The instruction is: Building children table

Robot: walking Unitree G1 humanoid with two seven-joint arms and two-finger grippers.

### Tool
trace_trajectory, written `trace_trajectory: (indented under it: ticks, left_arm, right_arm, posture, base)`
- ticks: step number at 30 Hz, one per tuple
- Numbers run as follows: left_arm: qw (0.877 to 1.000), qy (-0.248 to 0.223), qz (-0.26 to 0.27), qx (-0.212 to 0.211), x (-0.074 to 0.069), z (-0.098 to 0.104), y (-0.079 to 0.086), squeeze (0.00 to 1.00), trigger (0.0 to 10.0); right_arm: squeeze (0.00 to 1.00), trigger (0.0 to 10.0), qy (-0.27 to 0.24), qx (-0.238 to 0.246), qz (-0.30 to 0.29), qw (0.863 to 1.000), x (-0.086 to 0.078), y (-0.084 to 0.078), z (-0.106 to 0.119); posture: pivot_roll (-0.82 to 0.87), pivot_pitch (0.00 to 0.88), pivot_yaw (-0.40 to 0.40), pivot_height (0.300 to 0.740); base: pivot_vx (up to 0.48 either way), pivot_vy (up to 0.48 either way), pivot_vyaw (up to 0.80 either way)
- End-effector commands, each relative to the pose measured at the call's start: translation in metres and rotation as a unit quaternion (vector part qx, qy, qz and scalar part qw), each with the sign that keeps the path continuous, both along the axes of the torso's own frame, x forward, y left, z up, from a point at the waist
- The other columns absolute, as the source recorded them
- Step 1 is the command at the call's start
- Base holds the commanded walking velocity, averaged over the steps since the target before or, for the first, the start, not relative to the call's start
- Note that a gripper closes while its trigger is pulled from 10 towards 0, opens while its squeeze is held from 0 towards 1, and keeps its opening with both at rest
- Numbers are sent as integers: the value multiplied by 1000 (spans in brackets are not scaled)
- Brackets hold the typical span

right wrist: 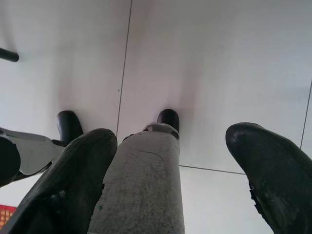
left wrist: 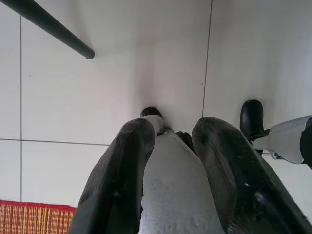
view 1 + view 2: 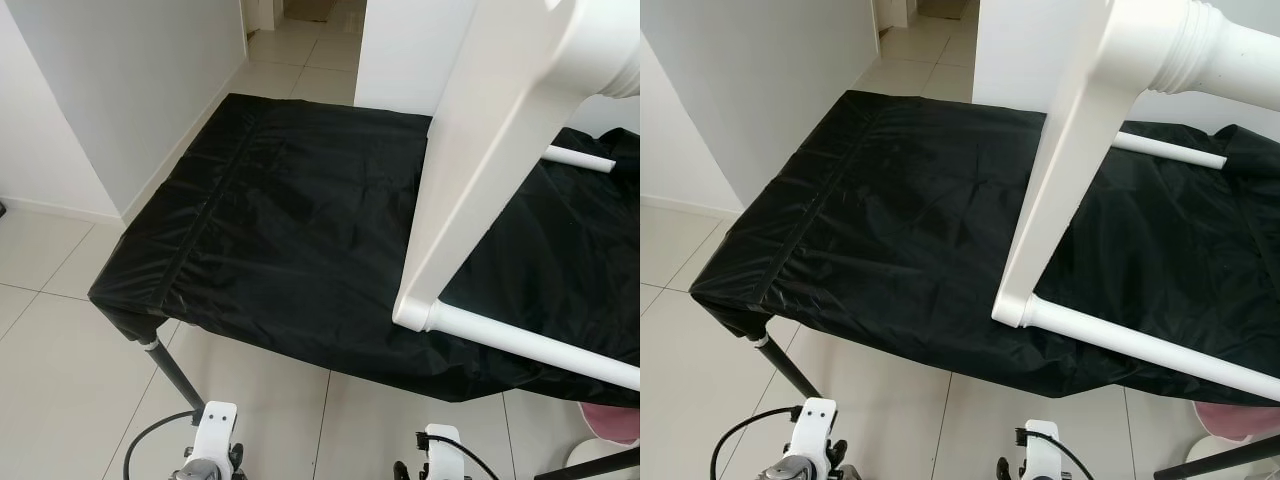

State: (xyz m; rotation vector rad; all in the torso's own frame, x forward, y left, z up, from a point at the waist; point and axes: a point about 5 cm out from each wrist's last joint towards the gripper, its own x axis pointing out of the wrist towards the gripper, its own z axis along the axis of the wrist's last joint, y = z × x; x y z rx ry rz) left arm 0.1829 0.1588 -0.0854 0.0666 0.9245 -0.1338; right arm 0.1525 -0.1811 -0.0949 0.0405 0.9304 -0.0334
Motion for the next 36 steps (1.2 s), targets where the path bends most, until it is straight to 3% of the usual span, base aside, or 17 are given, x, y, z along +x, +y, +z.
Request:
trace_trajectory:
  ticks: [1, 7, 15, 19, 24, 36]
  left_arm:
    - [1000, 18, -14, -8, -6, -3, -2, 0, 10000]
    - [1000, 14, -11, -10, -5, -3, -2, 0, 10000]
    - [1000, -6, -22, -17, 7, 3, -8, 0, 10000]
    - [999, -12, -28, -18, 11, 5, -10, 0, 10000]
    - [999, -14, -29, -18, 13, 6, -11, 0, 10000]
    - [999, -15, -34, -18, 12, 6, -13, 0, 10000]
  right_arm:
    - [0, 10000, 10, 1, 9, 1000, -3, 3, -2]
    - [0, 10000, 4, 1, 9, 1000, -1, 5, -1]
    - [0, 10000, -15, 1, 13, 1000, 8, 6, 3]
    - [0, 10000, -18, -1, 13, 1000, 10, 5, 4]
    - [0, 10000, -22, -2, 18, 1000, 13, 7, 5]
    - [0, 10000, -29, -4, 30, 999, 15, 9, 6]
  posture:
    - [-50, 0, -4, 740]
    - [-46, 0, -9, 740]
    - [-53, 0, -8, 740]
    - [-51, 0, -12, 740]
    - [-50, 0, -13, 740]
    - [-44, 0, -19, 740]
  base:
    - [0, 0, 0]
    - [0, 0, 0]
    - [0, 0, 0]
    - [0, 0, -702]
    - [0, 0, -656]
    - [0, 0, 0]
